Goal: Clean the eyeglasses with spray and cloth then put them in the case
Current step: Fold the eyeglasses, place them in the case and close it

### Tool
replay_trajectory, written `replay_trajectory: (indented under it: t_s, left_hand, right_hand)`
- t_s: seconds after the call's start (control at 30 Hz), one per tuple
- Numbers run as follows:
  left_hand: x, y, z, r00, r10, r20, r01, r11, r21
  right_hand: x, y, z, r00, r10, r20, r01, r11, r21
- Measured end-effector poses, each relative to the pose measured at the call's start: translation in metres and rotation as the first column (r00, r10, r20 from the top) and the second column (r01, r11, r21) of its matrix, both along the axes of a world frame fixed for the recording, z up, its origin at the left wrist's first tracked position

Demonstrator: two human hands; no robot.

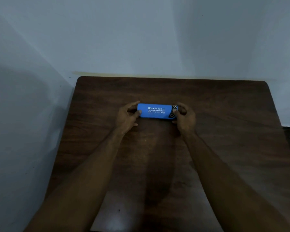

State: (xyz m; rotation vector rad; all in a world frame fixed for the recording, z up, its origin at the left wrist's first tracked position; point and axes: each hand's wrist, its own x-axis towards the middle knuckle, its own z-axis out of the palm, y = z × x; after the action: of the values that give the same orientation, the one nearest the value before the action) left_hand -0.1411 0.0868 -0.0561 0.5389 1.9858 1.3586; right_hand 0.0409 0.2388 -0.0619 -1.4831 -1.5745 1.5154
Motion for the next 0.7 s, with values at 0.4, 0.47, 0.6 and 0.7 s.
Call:
replay_trajectory:
  t_s: [0.4, 0.47, 0.6, 0.7]
  left_hand:
    - [0.007, -0.006, -0.016, 0.996, -0.004, -0.088, 0.004, 1.000, 0.002]
    - [0.011, -0.007, -0.018, 0.996, 0.007, -0.084, -0.006, 1.000, 0.017]
    - [0.013, 0.000, -0.025, 0.994, 0.068, -0.087, -0.062, 0.995, 0.074]
    - [-0.002, 0.017, -0.026, 0.988, 0.105, -0.110, -0.092, 0.988, 0.120]
  right_hand:
    - [0.001, -0.009, -0.010, 1.000, -0.023, 0.011, 0.021, 0.995, 0.100]
    - [0.001, -0.014, -0.007, 0.998, -0.049, 0.030, 0.045, 0.994, 0.098]
    - [-0.006, -0.018, -0.003, 0.994, -0.111, 0.014, 0.108, 0.984, 0.144]
    - [-0.025, -0.005, 0.003, 0.992, -0.124, -0.020, 0.125, 0.969, 0.212]
